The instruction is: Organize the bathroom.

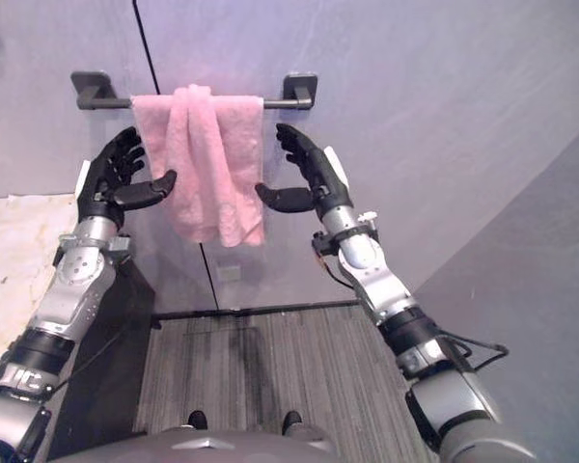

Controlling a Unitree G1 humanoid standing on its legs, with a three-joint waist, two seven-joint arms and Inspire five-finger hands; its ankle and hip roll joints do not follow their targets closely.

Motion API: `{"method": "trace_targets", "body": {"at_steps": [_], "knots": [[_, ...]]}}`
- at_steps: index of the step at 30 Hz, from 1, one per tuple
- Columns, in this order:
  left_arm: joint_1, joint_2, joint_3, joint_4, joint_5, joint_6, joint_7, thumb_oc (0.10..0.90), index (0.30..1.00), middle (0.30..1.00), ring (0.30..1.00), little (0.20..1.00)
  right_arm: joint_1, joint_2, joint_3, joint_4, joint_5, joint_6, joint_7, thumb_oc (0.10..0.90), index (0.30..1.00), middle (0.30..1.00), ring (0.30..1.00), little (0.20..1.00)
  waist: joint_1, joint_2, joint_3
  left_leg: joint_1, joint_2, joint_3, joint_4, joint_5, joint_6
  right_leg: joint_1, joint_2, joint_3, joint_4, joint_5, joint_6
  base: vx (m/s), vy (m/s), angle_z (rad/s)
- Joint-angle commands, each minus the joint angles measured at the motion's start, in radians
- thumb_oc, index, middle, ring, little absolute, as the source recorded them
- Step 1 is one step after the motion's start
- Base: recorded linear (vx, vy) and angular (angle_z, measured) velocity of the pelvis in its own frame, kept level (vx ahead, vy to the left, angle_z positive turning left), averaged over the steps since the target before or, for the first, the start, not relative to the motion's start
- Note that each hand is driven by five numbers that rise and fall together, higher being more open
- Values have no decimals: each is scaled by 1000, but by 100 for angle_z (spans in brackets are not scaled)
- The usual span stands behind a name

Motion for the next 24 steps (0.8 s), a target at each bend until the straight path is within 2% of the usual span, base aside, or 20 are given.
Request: {"method": "trace_targets", "body": {"at_steps": [1, 3, 12, 13, 14, 16, 19, 20, 21, 22, 23, 24], "knots": [[-193, 59, -74, 60, 61, -58, -22, 800, 900, 900, 900, 900, -176, -9, -13, 45, 81, -44, 35, 800, 900, 900, 900, 900, 5, 18, -94, -10, -67, -30, 3, -97, 41, -12, 3, -14, 68, -133, 41, 61, -2, 1], [-211, 59, -83, 68, 54, -42, -35, 800, 900, 900, 900, 900, -199, -2, -1, 65, 98, -40, 63, 800, 900, 900, 900, 900, 8, 17, -93, -9, -70, -33, 3, -99, 42, -12, 1, -15, 73, -135, 42, 52, 5, 0], [-237, 62, -99, 72, 47, -7, -80, 800, 900, 900, 900, 900, -225, 12, 8, 86, 112, -42, 52, 800, 900, 900, 900, 900, 11, 16, -93, -7, -75, -33, 3, -106, 47, -14, 0, -13, 77, -137, 45, 28, 5, 1], [-242, 66, -105, 76, 44, -5, -85, 671, 707, 707, 707, 707, -227, 11, 8, 87, 113, -42, 59, 800, 900, 900, 900, 900, 10, 16, -93, -6, -76, -34, 3, -107, 48, -15, 0, -12, 79, -136, 45, 0, 0, 0], [-244, 66, -106, 77, 46, -2, -87, 675, 712, 712, 712, 712, -229, 11, 9, 88, 113, -42, 59, 800, 900, 900, 900, 900, 10, 16, -93, -6, -77, -34, 3, -107, 48, -16, 0, -12, 79, -136, 45, 0, 0, 0], [-259, 71, -114, 87, 45, 5, -87, 742, 813, 813, 813, 813, -246, 12, 16, 99, 121, -40, 63, 800, 900, 900, 900, 900, 10, 17, -93, -5, -77, -33, 3, -108, 49, -18, -1, -12, 80, -135, 45, 0, 0, 0], [-279, 73, -128, 109, 43, 7, -89, 725, 787, 787, 787, 787, -281, 15, 27, 121, 133, -37, 56, 800, 900, 900, 900, 900, 12, 17, -93, -5, -78, -34, 3, -109, 48, -16, -1, -14, 78, -135, 45, 0, 0, 0], [-283, 72, -132, 117, 37, 7, -90, 659, 688, 688, 688, 688, -290, 17, 32, 122, 138, -34, 51, 800, 900, 900, 900, 900, 13, 18, -93, -5, -78, -35, 3, -109, 48, -16, -1, -15, 79, -135, 46, 0, 0, 0], [-285, 71, -132, 117, 40, 8, -91, 642, 662, 662, 662, 662, -293, 18, 32, 123, 138, -33, 51, 800, 900, 900, 900, 900, 13, 17, -93, -5, -78, -35, 3, -109, 48, -16, -1, -15, 79, -135, 46, 0, 0, 0], [-287, 71, -132, 117, 45, 10, -91, 598, 596, 596, 596, 596, -296, 19, 32, 124, 137, -32, 53, 800, 900, 900, 900, 900, 13, 17, -94, -5, -78, -35, 3, -110, 48, -16, -1, -15, 79, -136, 46, 0, 0, 0], [-293, 74, -135, 122, 50, 14, -97, 576, 564, 564, 564, 564, -305, 15, 34, 125, 138, -28, 56, 800, 900, 900, 900, 900, 14, 17, -94, -5, -79, -36, 3, -110, 49, -17, -1, -14, 81, -137, 45, 0, 0, 0], [-298, 75, -141, 121, 55, 18, -96, 521, 481, 481, 481, 481, -311, 15, 38, 128, 140, -30, 54, 687, 731, 731, 731, 731, 14, 17, -94, -5, -79, -37, 3, -111, 49, -18, -1, -15, 82, -137, 45, 0, 0, 0]]}}
